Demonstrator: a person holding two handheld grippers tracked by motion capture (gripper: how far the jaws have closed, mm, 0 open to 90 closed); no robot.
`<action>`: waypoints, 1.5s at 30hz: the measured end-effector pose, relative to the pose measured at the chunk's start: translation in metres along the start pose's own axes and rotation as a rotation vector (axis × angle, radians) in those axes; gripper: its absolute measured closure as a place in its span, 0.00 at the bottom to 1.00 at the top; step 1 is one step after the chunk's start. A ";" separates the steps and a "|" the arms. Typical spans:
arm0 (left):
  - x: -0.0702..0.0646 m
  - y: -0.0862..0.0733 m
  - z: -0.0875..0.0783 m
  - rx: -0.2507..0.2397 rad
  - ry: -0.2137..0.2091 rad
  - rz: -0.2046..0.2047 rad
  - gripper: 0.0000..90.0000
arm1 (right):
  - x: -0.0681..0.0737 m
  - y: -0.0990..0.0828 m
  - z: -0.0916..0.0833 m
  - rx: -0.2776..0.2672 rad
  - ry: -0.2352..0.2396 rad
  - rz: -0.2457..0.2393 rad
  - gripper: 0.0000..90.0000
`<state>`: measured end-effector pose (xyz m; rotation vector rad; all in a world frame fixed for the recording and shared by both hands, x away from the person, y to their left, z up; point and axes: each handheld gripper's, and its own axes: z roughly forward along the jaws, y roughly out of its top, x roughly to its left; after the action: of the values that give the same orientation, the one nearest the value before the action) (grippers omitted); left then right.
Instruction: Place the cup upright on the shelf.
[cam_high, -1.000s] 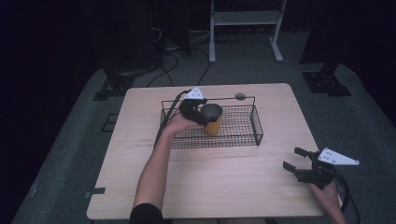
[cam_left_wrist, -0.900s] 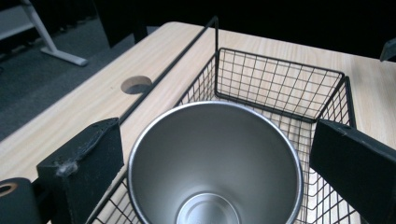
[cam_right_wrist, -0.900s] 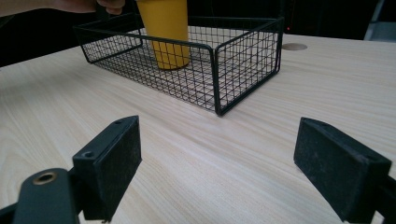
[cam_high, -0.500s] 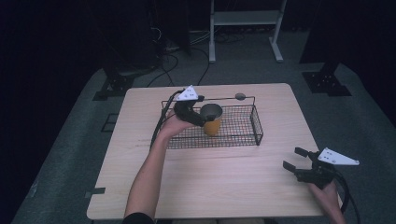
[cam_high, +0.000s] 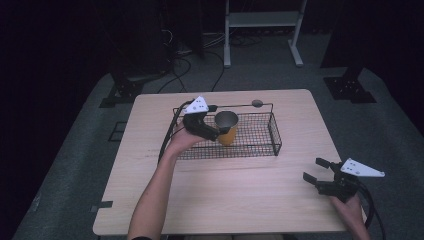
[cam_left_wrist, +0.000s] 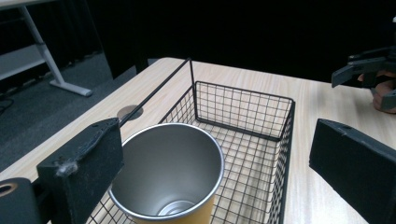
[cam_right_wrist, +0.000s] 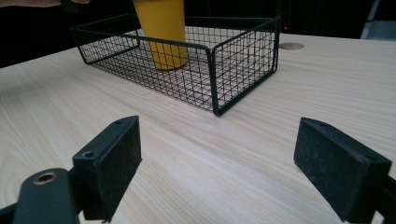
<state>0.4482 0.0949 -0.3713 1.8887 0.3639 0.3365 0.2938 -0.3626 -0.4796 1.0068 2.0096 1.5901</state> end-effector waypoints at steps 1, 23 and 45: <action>0.000 0.000 0.000 0.000 0.000 0.000 0.02 | 0.000 0.000 0.000 0.000 0.000 0.000 0.15; -0.017 -0.009 -0.019 -0.030 0.011 -0.002 0.03 | 0.000 0.000 0.000 0.002 0.000 -0.001 0.15; -0.042 -0.028 -0.044 -0.056 0.029 -0.018 0.03 | 0.001 0.000 0.000 0.003 0.000 -0.002 0.15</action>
<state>0.3901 0.1249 -0.3850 1.8265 0.3869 0.3584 0.2936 -0.3620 -0.4796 1.0056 2.0131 1.5856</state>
